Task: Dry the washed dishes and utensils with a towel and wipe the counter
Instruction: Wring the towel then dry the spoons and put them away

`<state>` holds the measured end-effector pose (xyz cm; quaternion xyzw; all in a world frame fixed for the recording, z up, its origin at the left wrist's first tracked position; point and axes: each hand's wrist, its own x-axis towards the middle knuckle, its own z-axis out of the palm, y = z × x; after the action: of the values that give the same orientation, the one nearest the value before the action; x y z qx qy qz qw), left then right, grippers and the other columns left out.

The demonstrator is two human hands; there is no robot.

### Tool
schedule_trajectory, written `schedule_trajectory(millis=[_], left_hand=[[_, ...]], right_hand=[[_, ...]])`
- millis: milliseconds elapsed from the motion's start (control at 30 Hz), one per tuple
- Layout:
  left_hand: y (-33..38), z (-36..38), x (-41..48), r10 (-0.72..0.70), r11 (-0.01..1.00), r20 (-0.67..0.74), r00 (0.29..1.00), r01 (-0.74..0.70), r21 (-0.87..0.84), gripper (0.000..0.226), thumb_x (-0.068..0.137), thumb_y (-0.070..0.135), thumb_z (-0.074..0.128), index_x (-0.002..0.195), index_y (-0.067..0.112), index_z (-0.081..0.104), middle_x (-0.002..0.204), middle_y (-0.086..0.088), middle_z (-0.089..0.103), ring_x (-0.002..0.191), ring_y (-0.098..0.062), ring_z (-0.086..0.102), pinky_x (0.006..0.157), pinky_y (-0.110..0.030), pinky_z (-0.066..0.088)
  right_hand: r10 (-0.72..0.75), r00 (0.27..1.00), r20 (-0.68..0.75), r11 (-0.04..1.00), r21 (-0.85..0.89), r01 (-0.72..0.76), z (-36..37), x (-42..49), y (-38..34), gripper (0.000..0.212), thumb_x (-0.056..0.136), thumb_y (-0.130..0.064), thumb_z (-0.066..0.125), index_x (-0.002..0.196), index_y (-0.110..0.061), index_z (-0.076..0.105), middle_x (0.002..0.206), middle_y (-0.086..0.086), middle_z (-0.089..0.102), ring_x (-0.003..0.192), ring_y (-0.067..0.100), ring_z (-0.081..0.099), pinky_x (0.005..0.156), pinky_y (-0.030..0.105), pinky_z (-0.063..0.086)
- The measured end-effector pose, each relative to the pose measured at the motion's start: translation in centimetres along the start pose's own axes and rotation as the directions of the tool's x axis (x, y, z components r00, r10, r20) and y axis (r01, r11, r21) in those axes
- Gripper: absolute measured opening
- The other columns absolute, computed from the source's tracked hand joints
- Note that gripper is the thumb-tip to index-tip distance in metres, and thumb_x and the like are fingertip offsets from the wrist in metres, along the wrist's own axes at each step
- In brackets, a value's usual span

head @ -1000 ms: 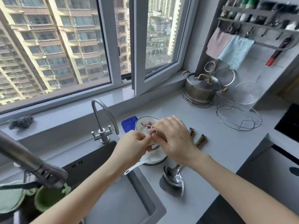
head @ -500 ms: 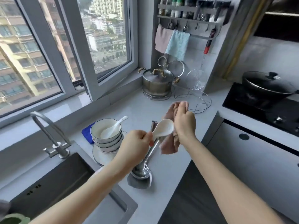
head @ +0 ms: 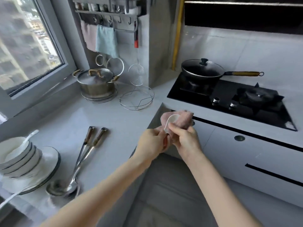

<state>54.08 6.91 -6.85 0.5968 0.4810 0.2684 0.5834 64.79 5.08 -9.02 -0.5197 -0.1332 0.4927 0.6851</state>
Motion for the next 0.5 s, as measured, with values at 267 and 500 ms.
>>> schedule_trajectory(millis=[267, 500], left_hand=[[1.9, 17.4, 1.9, -0.059, 0.996, 0.226, 0.972, 0.042, 0.081, 0.046, 0.099, 0.019, 0.041, 0.054, 0.011, 0.045, 0.033, 0.009, 0.032, 0.028, -0.006, 0.023, 0.035, -0.014, 0.017], [3.2, 28.0, 4.3, -0.017, 0.999, 0.208, 0.978, 0.008, 0.048, 0.042, 0.100, 0.026, 0.038, 0.064, 0.013, 0.053, 0.039, 0.012, 0.041, 0.038, -0.007, 0.034, 0.045, -0.022, 0.026]], right_hand=[[-0.491, 0.849, -0.195, 0.760, -0.572, 0.308, -17.9, 4.0, -7.9, 0.021, 0.085, -0.029, 0.070, 0.083, -0.010, 0.062, 0.077, -0.002, 0.069, 0.074, 0.010, 0.065, 0.064, 0.021, 0.048], [-0.415, 0.723, -0.552, 0.872, -0.468, 0.143, -31.2, 3.6, -14.6, 0.034, 0.094, -0.048, 0.049, 0.103, -0.018, 0.063, 0.086, -0.010, 0.064, 0.086, 0.014, 0.063, 0.060, 0.025, 0.040]])
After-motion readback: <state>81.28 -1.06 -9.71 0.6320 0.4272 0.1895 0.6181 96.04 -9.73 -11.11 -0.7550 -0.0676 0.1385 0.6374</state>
